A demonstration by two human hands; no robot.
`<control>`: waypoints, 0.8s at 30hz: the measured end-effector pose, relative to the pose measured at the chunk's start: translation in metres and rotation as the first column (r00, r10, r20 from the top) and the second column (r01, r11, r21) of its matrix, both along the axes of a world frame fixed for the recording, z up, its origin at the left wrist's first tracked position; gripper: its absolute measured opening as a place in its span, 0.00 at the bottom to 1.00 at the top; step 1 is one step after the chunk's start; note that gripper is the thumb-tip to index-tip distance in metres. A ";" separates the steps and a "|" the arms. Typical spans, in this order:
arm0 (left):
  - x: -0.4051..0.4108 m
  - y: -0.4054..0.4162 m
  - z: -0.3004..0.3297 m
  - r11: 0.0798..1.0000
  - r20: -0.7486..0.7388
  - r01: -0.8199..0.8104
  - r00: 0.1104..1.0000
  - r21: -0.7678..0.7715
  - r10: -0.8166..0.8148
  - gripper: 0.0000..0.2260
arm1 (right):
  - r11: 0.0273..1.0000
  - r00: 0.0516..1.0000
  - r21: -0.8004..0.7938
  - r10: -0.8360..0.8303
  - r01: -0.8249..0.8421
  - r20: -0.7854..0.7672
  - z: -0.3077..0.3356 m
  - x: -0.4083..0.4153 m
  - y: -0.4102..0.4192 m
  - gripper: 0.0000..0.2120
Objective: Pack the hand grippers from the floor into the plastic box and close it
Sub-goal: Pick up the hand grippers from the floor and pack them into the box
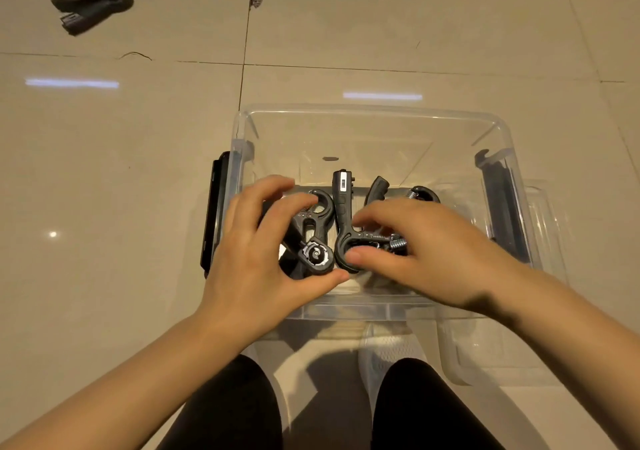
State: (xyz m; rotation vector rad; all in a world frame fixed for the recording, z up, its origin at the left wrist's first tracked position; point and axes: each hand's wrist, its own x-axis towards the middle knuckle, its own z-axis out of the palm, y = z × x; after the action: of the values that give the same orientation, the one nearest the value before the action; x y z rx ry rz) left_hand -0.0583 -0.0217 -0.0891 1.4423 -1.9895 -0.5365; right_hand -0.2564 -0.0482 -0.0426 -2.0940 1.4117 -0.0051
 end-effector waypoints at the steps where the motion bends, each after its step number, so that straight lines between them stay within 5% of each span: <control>1: 0.000 0.001 0.001 1.000 -0.018 -0.015 1.000 -0.013 0.015 0.31 | 0.999 0.994 0.048 -0.009 0.004 0.109 -0.001 0.006 0.003 0.23; 5: 0.001 -0.001 0.002 0.996 -0.077 -0.074 0.995 -0.039 0.071 0.33 | 0.976 0.896 0.206 -0.157 0.076 0.415 -0.011 0.013 0.011 0.14; 8: 0.001 0.001 0.000 0.998 -0.030 -0.019 0.999 -0.064 0.017 0.33 | 0.923 0.812 0.385 -0.238 0.018 0.533 -0.009 0.011 0.009 0.19; 11: 0.003 0.003 -0.004 0.996 0.031 0.032 0.999 -0.085 -0.029 0.33 | 0.940 0.872 0.316 -0.046 -0.126 0.487 -0.010 0.015 0.010 0.21; 15: 0.006 0.000 -0.004 0.998 0.024 0.018 1.000 -0.062 -0.017 0.35 | 0.978 0.889 0.182 0.012 -0.107 0.459 -0.014 0.018 0.011 0.19; 24: 0.011 -0.001 0.000 1.000 -0.096 -0.012 0.995 0.023 0.014 0.26 | 0.990 0.833 0.102 -0.138 0.098 0.536 -0.020 0.008 0.003 0.16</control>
State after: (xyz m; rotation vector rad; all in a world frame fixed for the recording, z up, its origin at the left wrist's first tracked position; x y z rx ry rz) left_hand -0.0473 -0.0230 -0.0894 1.4148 -1.9030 -0.6132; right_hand -0.2485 -0.0452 -0.0626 -1.7455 1.1587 -0.5518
